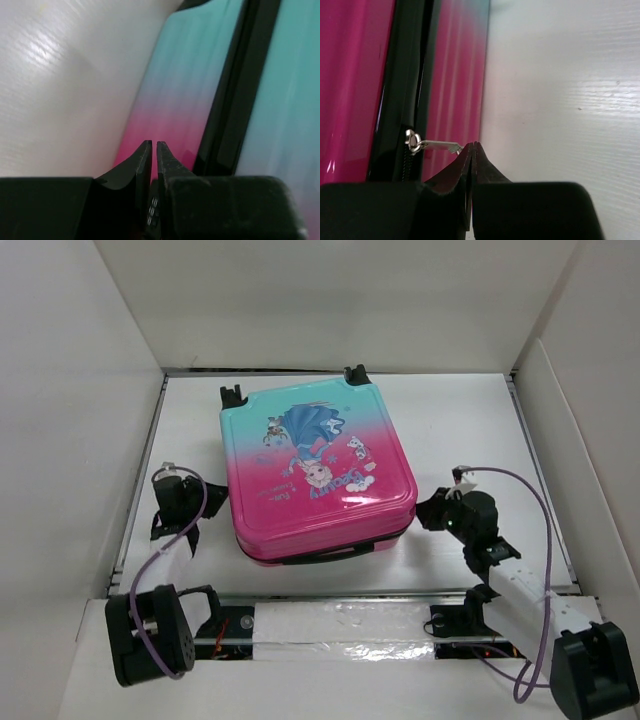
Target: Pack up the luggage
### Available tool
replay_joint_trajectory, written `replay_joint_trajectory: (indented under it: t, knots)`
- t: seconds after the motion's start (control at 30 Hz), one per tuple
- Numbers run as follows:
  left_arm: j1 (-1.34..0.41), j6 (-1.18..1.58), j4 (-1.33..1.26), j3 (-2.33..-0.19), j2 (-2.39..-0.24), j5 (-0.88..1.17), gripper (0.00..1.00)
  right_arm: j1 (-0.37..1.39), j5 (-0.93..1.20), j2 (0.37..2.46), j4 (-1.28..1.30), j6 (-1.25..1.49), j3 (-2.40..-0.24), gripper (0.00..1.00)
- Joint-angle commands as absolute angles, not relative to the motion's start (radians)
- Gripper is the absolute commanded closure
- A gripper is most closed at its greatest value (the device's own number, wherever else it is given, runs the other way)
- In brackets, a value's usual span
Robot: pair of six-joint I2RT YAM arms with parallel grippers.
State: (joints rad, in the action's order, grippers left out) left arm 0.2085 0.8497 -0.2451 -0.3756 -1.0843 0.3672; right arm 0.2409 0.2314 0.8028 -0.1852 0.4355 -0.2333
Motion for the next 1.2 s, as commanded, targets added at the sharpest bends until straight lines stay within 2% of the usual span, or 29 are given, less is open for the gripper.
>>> replay_joint_trajectory:
  t: [0.0,0.23,0.5,0.63,0.77,0.97,1.1,1.17]
  knots:
    - [0.201,0.828,-0.296,-0.298,-0.977,0.417,0.93,0.299,0.192,0.807,-0.215,0.466,-0.216,0.98]
    - [0.072,0.877,-0.428,-0.321,-1.113,0.460,0.95,0.446,0.150,0.966,-0.385,0.531,-0.206,0.98]
    - [-0.123,1.003,-0.649,-0.537,-1.423,0.402,0.95,0.552,0.110,1.104,-0.443,0.568,-0.327,0.98]
    - [-0.123,1.063,-0.744,-0.662,-1.566,0.442,0.96,0.594,0.112,1.225,-0.508,0.597,-0.389,0.98]
    - [-0.123,1.046,-0.710,-0.816,-1.660,0.457,0.96,0.618,0.115,1.320,-0.572,0.633,-0.454,0.99]
    - [0.009,1.061,-0.716,-0.946,-1.841,0.520,0.94,0.629,0.110,1.390,-0.664,0.678,-0.491,0.99]
    - [0.087,1.084,-0.669,-1.064,-1.968,0.598,0.84,0.629,0.127,1.398,-0.687,0.666,-0.499,0.96]
    - [0.139,1.074,-0.620,-1.097,-1.945,0.586,0.78,0.618,0.132,1.384,-0.667,0.647,-0.491,0.94]
